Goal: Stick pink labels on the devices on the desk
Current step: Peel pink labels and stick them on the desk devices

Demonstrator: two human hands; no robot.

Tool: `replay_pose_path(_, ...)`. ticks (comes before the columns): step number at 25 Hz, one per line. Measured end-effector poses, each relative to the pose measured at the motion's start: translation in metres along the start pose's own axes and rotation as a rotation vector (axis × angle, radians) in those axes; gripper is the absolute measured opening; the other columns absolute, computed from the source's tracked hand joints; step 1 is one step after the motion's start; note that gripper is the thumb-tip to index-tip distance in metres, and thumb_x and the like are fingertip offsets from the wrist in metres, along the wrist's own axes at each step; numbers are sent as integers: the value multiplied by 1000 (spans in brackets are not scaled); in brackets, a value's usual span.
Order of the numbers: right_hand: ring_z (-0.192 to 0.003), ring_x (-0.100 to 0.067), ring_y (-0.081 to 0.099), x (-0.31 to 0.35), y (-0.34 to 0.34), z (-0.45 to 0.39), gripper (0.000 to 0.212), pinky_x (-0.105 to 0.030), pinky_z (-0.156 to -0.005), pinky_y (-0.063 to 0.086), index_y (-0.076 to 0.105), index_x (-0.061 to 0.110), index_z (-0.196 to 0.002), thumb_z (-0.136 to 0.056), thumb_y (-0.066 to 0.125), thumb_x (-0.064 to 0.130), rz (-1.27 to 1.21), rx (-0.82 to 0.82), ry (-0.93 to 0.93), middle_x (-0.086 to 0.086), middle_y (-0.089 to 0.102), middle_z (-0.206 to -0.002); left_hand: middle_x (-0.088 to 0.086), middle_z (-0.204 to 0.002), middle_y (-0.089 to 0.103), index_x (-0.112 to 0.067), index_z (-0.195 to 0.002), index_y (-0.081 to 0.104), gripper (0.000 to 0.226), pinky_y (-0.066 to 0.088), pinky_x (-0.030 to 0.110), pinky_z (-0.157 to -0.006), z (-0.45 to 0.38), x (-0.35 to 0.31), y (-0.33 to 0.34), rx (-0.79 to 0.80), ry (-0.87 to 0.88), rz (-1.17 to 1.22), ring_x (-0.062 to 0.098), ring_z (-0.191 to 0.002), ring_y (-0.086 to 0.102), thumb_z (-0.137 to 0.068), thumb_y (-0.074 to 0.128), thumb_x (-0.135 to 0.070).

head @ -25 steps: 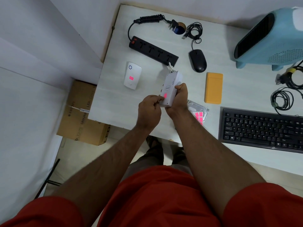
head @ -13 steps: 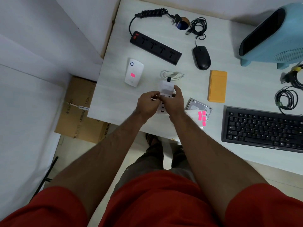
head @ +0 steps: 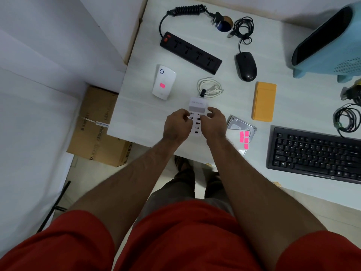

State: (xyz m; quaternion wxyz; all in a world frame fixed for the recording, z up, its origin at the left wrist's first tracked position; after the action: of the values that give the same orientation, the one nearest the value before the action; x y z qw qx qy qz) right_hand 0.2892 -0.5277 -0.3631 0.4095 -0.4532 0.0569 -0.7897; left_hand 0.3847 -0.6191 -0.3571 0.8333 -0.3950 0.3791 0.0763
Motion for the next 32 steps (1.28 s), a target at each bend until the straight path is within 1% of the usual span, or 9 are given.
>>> replay_pose_path(3,-101,-18,65,0,-30,9,30,-26,-84,49,69,15,-120,-92,62,21,62,-55,-17,-2,72,-115,10,-99,74,-6,-103,70,22,52,28,-78,11,-22,12,11,129,-87,23,-89,68,-87,59,-16)
replay_pose_path(7,-97,-21,67,-27,-82,11,23,-27,-76,49,72,18,-106,-88,59,23,98,-140,16,1,74,-103,8,-97,72,-9,-105,69,25,53,35,-78,17,-53,56,137,266,-163,22,-88,65,-84,62,-20)
replay_pose_path(12,-115,-33,56,-86,-121,17,42,-40,-90,48,62,20,-125,-86,65,36,255,-352,156,-11,62,-124,15,-108,65,-8,-113,63,43,51,42,-77,26,-78,120,241,523,-489,34,-94,60,-74,69,-23)
replay_pose_path(15,-113,-31,61,-108,-121,10,51,-37,-85,51,57,17,-129,-85,70,40,78,-269,251,-11,63,-125,17,-100,64,-7,-103,68,40,51,42,-67,26,-80,134,211,563,-584,38,-83,60,-67,69,-24)
replay_pose_path(18,-102,-26,67,-117,-121,7,36,-31,-78,49,63,14,-118,-87,72,31,-44,-220,237,-7,72,-113,15,-99,62,-8,-105,68,39,48,41,-67,28,-80,140,183,568,-649,37,-85,58,-70,69,-25)
replay_pose_path(22,-89,-19,69,-120,-124,1,23,-37,-80,58,71,15,-105,-83,73,23,-139,-226,226,-2,75,-100,16,-101,63,-9,-107,67,39,45,40,-69,34,-77,143,150,542,-629,36,-86,59,-74,64,-29)
replay_pose_path(26,-79,-25,71,-118,-128,-1,5,-48,-79,62,74,14,-81,-84,71,15,-374,-59,283,-7,74,-83,14,-103,65,-11,-108,67,33,46,40,-76,38,-76,143,141,429,-449,34,-90,60,-82,62,-30)
replay_pose_path(29,-72,-26,66,-106,-137,4,9,-42,-75,57,68,7,-81,-89,66,9,-576,18,349,-12,69,-81,7,-99,66,-13,-106,66,29,48,37,-78,40,-83,135,139,384,-262,26,-90,60,-83,67,-32)
replay_pose_path(32,-66,-24,64,-89,-141,7,9,-30,-56,54,66,6,-85,-94,62,7,-727,33,326,-14,67,-81,5,-87,67,-10,-90,69,14,49,39,-74,43,-97,117,59,413,-114,21,-83,58,-79,68,-19)
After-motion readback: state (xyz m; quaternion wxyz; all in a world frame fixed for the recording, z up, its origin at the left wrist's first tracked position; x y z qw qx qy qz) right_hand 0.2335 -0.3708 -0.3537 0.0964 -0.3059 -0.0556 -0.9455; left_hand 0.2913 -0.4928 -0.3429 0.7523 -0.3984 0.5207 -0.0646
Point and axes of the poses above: each hand's wrist, its own z-axis away from the middle knuckle, its own y-axis out of the palm, x = y × z, the point moved 3 cm from there along -z, towards the middle knuckle
